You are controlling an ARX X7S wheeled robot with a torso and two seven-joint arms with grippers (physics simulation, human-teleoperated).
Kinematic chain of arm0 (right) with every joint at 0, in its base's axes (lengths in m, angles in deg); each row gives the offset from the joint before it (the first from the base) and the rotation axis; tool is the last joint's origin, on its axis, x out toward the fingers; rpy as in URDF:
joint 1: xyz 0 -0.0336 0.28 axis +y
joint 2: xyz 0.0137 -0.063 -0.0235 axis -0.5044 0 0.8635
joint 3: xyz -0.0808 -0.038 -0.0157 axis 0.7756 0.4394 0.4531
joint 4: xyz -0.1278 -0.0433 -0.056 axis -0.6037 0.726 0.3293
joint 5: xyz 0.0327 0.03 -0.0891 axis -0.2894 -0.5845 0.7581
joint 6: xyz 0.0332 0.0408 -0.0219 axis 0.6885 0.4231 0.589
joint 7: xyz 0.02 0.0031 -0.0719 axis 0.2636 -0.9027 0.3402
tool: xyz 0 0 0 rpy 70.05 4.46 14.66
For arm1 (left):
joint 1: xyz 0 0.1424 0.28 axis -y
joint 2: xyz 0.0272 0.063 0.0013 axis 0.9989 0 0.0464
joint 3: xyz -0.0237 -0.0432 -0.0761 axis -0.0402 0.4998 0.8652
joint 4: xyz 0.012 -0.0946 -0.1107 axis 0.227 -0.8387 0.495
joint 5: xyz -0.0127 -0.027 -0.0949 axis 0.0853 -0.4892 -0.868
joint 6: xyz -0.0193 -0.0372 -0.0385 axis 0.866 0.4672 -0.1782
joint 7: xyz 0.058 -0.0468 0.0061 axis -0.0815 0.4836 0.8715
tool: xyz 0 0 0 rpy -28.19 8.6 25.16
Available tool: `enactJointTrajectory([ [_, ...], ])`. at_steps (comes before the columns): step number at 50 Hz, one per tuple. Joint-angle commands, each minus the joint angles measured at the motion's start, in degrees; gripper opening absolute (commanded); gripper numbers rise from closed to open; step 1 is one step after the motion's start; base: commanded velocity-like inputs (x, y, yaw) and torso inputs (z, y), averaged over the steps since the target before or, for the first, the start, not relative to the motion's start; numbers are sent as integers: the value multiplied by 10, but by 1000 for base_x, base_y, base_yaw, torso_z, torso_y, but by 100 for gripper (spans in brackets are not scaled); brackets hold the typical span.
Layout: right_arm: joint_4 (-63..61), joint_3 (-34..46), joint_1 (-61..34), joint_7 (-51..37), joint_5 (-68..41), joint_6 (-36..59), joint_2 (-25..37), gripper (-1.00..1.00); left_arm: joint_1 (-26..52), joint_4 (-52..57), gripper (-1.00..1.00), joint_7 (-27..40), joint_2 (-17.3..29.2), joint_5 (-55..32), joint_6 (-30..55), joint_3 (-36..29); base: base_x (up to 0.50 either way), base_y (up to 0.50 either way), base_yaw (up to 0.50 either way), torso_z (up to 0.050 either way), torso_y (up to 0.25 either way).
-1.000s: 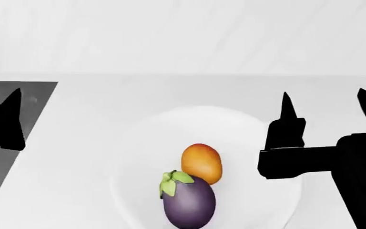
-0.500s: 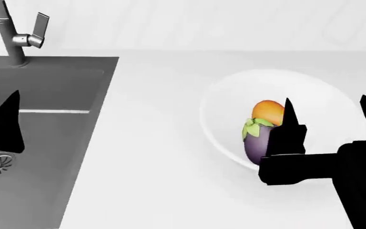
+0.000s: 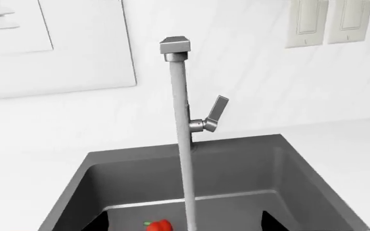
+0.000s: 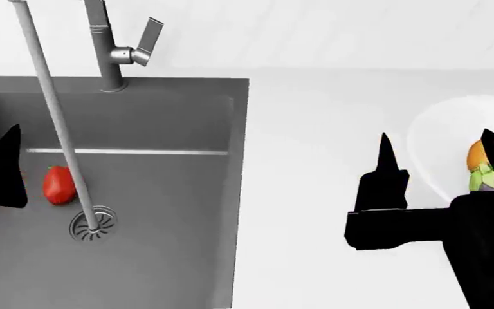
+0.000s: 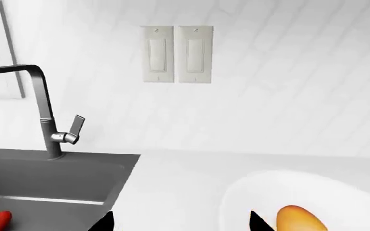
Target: Pick the eggplants and mangos from the sink and place them in one bowl. Place the bell pepper in the other bowl. Then turn off the sink faucet.
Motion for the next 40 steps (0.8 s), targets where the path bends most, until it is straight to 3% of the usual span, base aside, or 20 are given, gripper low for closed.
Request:
enactJointTrajectory([
  [1, 0, 1, 6, 11, 19, -8, -10, 100, -9, 7, 100, -8, -3, -16, 0, 10, 82, 500, 0, 0, 0],
  [21, -8, 3, 14, 18, 40, -16, -6, 100, -11, 7, 100, -4, -8, -13, -1, 7, 181, 367, 0, 0, 0],
  [40, -7, 6, 20, 27, 43, -21, -5, 100, -9, 7, 100, 0, -12, -14, 7, 2, 415, 58, 0, 0, 0],
])
